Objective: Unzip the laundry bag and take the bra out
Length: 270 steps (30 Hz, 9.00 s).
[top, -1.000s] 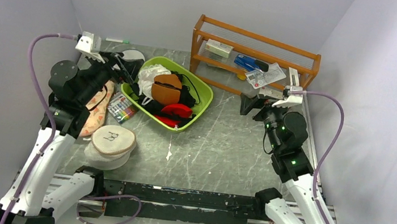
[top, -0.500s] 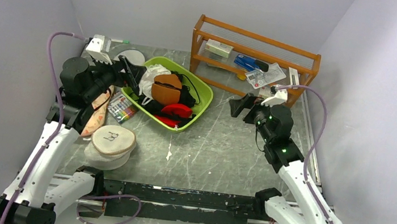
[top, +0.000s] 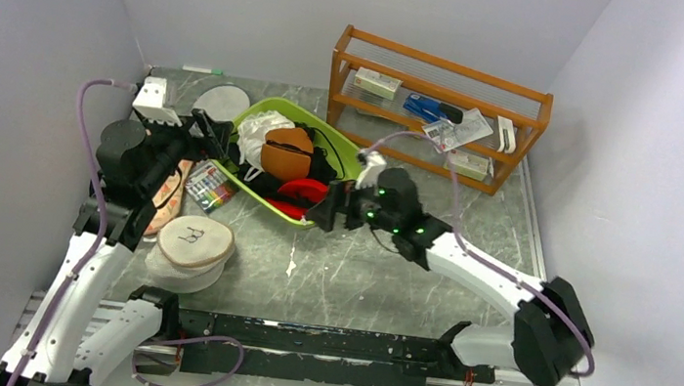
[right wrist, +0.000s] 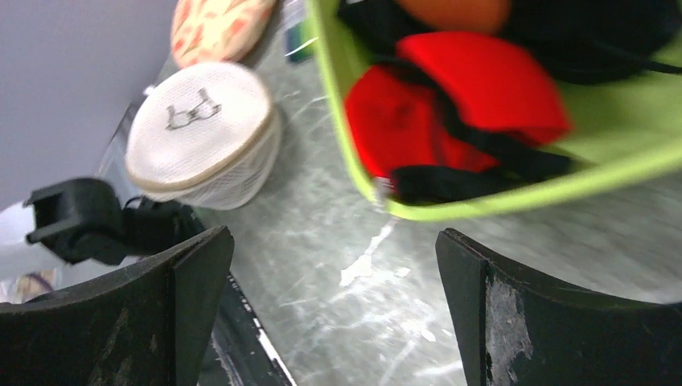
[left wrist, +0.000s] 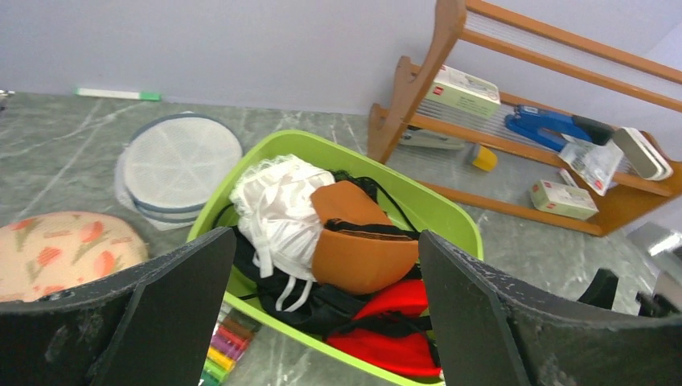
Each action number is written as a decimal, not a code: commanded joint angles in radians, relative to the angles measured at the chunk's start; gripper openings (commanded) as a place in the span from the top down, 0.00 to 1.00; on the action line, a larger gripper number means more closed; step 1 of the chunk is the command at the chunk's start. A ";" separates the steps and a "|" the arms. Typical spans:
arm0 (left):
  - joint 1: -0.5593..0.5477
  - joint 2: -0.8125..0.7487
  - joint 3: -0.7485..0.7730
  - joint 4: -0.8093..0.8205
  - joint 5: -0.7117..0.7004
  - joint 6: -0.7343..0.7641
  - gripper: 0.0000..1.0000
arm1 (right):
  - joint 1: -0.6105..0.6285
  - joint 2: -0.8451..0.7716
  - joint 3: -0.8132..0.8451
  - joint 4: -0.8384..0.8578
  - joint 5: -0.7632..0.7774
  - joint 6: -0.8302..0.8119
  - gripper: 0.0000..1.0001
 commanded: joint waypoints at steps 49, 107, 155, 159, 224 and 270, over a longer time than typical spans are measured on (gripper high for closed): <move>-0.012 -0.054 -0.058 0.016 -0.064 0.067 0.05 | 0.327 0.356 0.058 0.008 0.088 0.029 1.00; -0.474 0.323 -0.150 -0.109 0.691 -0.223 0.57 | -0.064 -0.037 0.016 -0.235 -0.226 -0.235 0.94; -0.473 -0.207 -0.227 -0.498 -0.094 -0.877 0.93 | 0.458 0.139 -0.072 0.394 0.009 0.200 0.72; -0.472 -0.215 -0.233 -0.495 -0.091 -0.881 0.93 | 0.468 0.176 -0.059 0.408 0.005 0.203 0.72; -0.473 -0.202 -0.224 -0.515 -0.019 -0.840 0.93 | 0.432 0.054 -0.209 0.177 0.335 0.182 1.00; -0.472 0.177 0.295 -0.698 -0.108 -0.126 0.00 | 0.385 -0.168 -0.149 0.043 0.331 0.026 1.00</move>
